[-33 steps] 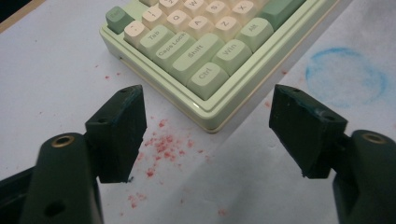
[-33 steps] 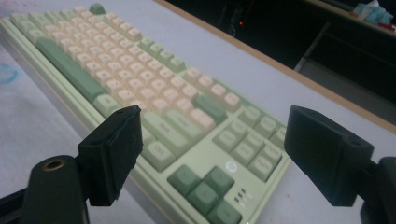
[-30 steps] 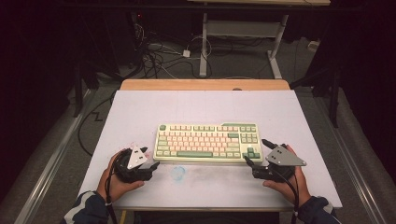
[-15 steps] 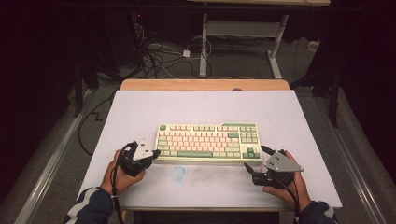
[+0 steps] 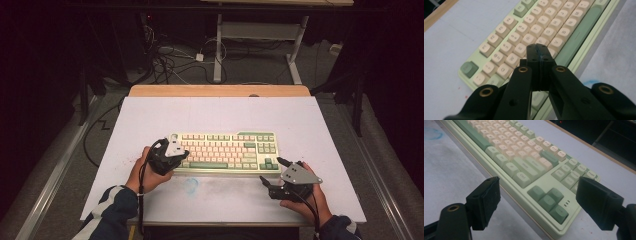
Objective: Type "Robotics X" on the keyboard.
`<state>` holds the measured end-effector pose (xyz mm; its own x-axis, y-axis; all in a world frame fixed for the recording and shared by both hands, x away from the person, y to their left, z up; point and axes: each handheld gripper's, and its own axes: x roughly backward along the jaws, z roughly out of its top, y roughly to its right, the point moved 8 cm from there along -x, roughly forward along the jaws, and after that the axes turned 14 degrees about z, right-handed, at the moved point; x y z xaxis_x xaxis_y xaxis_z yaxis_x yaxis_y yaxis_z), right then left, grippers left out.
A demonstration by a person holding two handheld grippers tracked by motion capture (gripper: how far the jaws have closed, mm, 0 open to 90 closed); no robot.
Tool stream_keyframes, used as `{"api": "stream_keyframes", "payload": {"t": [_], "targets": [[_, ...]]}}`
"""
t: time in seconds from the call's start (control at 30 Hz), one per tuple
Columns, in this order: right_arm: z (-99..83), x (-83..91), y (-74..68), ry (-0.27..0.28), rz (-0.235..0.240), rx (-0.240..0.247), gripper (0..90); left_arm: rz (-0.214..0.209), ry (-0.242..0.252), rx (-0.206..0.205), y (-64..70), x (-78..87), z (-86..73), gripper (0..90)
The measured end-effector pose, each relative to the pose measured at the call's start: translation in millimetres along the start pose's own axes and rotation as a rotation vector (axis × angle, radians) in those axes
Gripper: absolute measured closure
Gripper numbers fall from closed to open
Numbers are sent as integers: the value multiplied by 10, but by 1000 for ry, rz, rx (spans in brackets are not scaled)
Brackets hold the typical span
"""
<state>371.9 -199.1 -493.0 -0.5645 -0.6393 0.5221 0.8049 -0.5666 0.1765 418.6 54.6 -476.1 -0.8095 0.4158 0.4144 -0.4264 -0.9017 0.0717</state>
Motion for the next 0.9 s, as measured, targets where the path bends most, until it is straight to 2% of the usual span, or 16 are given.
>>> {"api": "stream_keyframes", "payload": {"t": [0.13, 0.33, 0.57, 0.9], "targets": [[-2, -14, -15, -6, 5, 7, 203, -4, -8, -26, 94, -118, 35, 872], [-10, -31, -21, -14, 6, 15, 204, -13, -34, -35, 188, -290, 68, 873], [-16, -29, -9, -13, 6, 13, 205, 1, -60, -42, 262, -503, 74, 872], [-35, -48, -18, -24, 15, 15, 206, 23, -85, -62, 309, -675, 37, 872]]}}
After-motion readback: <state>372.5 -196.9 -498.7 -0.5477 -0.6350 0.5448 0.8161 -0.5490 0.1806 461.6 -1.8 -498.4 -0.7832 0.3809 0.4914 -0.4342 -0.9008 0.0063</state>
